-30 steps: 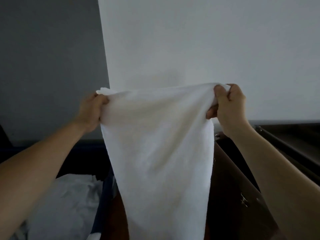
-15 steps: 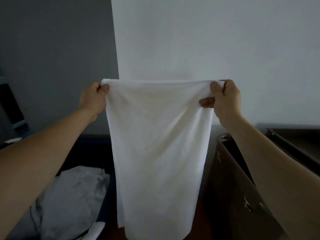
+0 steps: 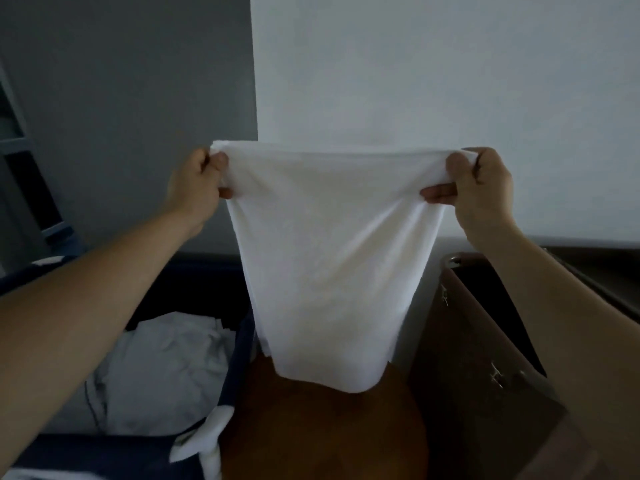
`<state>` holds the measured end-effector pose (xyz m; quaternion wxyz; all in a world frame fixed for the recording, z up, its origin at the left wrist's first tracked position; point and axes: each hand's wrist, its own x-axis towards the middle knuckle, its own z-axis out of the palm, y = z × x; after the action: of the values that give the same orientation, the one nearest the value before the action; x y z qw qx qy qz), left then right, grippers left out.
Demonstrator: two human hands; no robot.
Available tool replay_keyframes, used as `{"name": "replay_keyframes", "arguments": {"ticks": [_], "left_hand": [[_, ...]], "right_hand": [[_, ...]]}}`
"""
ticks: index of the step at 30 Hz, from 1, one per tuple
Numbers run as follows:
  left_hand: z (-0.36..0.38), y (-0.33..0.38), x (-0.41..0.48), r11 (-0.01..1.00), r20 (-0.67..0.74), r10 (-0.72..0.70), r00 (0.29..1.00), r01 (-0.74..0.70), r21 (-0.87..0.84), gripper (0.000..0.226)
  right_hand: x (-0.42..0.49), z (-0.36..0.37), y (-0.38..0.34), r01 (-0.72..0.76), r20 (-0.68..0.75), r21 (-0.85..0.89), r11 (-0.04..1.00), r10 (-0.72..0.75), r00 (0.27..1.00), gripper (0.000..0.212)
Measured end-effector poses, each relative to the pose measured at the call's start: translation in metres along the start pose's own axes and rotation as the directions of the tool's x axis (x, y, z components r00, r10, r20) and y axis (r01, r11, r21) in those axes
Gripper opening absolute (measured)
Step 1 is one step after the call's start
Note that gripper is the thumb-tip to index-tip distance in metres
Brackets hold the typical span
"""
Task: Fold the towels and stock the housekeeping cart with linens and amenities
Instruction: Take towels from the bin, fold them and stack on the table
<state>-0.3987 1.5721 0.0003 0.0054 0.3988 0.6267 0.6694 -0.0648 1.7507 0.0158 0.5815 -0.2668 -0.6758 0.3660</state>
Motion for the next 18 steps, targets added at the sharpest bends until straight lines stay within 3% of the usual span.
{"name": "replay_keyframes", "arguments": {"ticks": [7,12,18], "left_hand": [[-0.054,-0.054,-0.118,0.982,0.212,-0.177,0.961,0.186,-0.025,0.016],[-0.08,-0.105,-0.205,0.938,0.372,-0.336,0.865,0.344,0.048,0.015],[-0.102,-0.151,-0.284,0.844,0.427,-0.518,0.741,0.524,0.114,0.015]], "right_hand": [[-0.127,-0.019,0.038,-0.204,0.036,-0.079,0.976,0.207,0.978,0.004],[-0.227,-0.034,0.076,-0.393,0.042,-0.131,0.91,0.401,0.915,0.004],[-0.311,-0.045,0.101,-0.573,0.069,-0.203,0.794,0.596,0.8,0.006]]}}
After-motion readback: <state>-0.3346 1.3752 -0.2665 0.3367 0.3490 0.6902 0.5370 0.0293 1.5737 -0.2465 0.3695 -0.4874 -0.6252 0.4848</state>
